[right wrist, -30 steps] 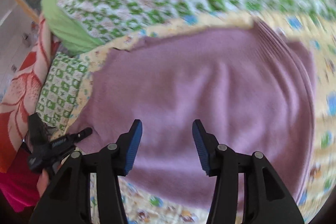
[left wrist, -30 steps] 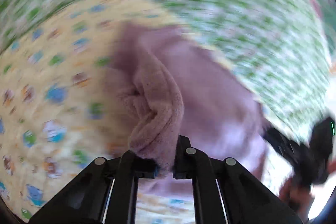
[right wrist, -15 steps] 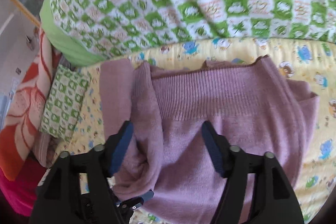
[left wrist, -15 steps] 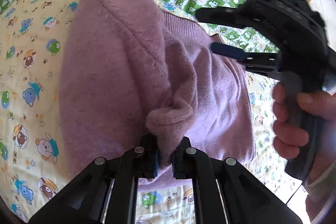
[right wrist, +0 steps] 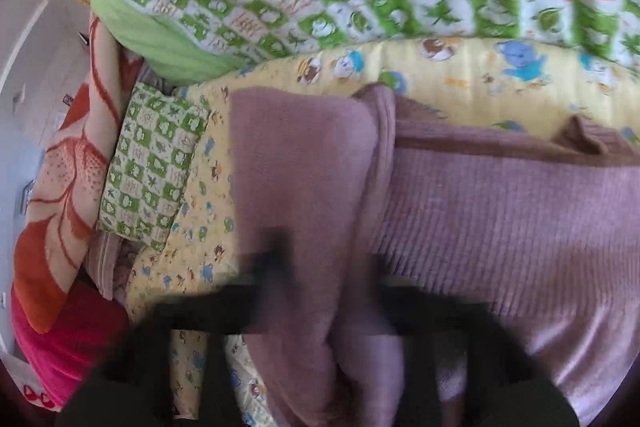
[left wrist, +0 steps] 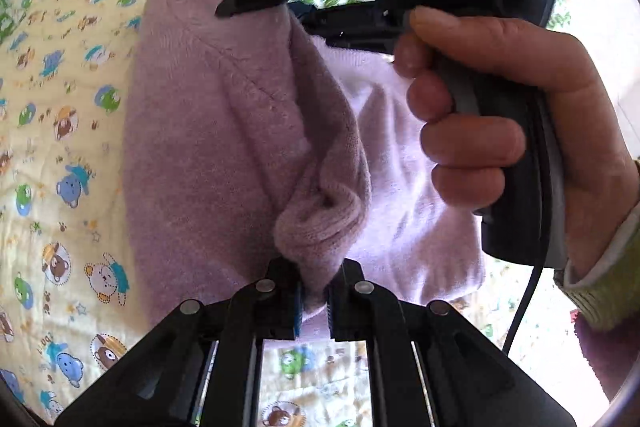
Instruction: Fold small clothes
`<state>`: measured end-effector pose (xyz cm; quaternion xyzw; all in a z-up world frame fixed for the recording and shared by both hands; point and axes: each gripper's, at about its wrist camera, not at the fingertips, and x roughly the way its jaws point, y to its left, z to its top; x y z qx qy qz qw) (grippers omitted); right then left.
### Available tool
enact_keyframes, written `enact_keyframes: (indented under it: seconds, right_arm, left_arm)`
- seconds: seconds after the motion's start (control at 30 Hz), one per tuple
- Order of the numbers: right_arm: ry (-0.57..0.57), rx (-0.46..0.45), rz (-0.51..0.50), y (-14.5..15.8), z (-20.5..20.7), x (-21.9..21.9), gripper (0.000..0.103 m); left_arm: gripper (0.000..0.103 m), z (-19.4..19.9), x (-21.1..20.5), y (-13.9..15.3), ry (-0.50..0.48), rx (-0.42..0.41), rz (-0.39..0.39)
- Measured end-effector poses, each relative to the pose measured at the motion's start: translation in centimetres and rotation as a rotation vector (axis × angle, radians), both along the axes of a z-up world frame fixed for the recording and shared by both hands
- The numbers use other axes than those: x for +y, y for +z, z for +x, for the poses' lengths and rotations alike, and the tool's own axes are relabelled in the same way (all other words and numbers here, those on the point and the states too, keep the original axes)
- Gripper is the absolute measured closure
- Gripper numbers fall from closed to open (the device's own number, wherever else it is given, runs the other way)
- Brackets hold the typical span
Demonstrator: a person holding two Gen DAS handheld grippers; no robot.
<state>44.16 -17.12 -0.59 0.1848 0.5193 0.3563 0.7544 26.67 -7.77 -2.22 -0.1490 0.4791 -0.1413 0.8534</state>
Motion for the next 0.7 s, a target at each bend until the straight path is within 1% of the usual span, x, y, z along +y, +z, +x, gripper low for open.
enact_keyframes:
  seconds: [0.07, 0.13, 0.17, 0.23, 0.27, 0.3, 0.33, 0.37, 0.43, 0.5, 0.53, 0.6, 0.67, 0.7]
  right_arm:
    - [-0.013, -0.05, 0.033, 2.2, -0.7, -1.2, 0.089]
    - [-0.048, -0.091, 0.088, 5.0, -1.9, -3.7, 0.089]
    - [-0.069, -0.126, 0.113, 6.6, -2.8, -5.5, 0.089]
    - [-0.118, -0.184, 0.106, 8.7, -4.4, -9.0, 0.089]
    - [-0.15, -0.198, 0.08, 8.9, -5.0, -11.0, 0.089]
    - [-0.183, -0.203, 0.032, 8.4, -5.4, -13.1, 0.089]
    - [-0.203, -0.198, -0.004, 7.8, -5.5, -14.2, 0.089]
    - [-0.236, -0.171, -0.043, 6.4, -5.4, -15.8, 0.089]
    - [-0.293, -0.113, -0.08, 3.0, -5.4, -18.7, 0.089]
    - [-0.311, -0.092, -0.112, 0.5, -5.4, -19.8, 0.089]
    - [-0.324, -0.071, -0.099, -0.9, -5.5, -20.4, 0.089]
    - [-0.352, -0.044, -0.065, -2.3, -5.6, -21.3, 0.089]
    - [-0.378, -0.054, -0.025, -2.0, -5.9, -22.1, 0.089]
    - [-0.387, -0.066, -0.008, -1.5, -6.2, -22.4, 0.089]
  left_arm:
    - [0.096, -0.1, -0.5, 1.6, -0.022, -0.024, -0.023]
    - [0.096, -0.3, -1.7, 3.7, -0.068, -0.066, -0.068]
    - [0.096, -0.3, -2.7, 4.6, -0.104, -0.087, -0.082]
    - [0.096, -0.2, -5.7, 5.3, -0.188, -0.103, -0.095]
    - [0.096, -0.1, -6.9, 5.1, -0.217, -0.1, -0.093]
    - [0.096, 0.0, -8.4, 4.4, -0.254, -0.092, -0.08]
    - [0.096, 0.1, -9.7, 3.7, -0.281, -0.082, -0.068]
    - [0.096, 0.2, -10.9, 2.8, -0.308, -0.064, -0.055]
    - [0.096, 0.7, -13.0, 0.6, -0.347, -0.022, -0.026]
    - [0.096, 1.2, -14.1, -1.0, -0.368, 0.006, 0.006]
    - [0.096, 1.5, -14.5, -1.4, -0.371, 0.015, 0.015]
    - [0.096, 2.1, -14.7, -1.9, -0.376, 0.033, 0.014]
    - [0.096, 2.4, -14.7, -1.6, -0.386, 0.027, 0.0]
    - [0.096, 1.9, -14.8, -1.6, -0.397, 0.022, -0.005]
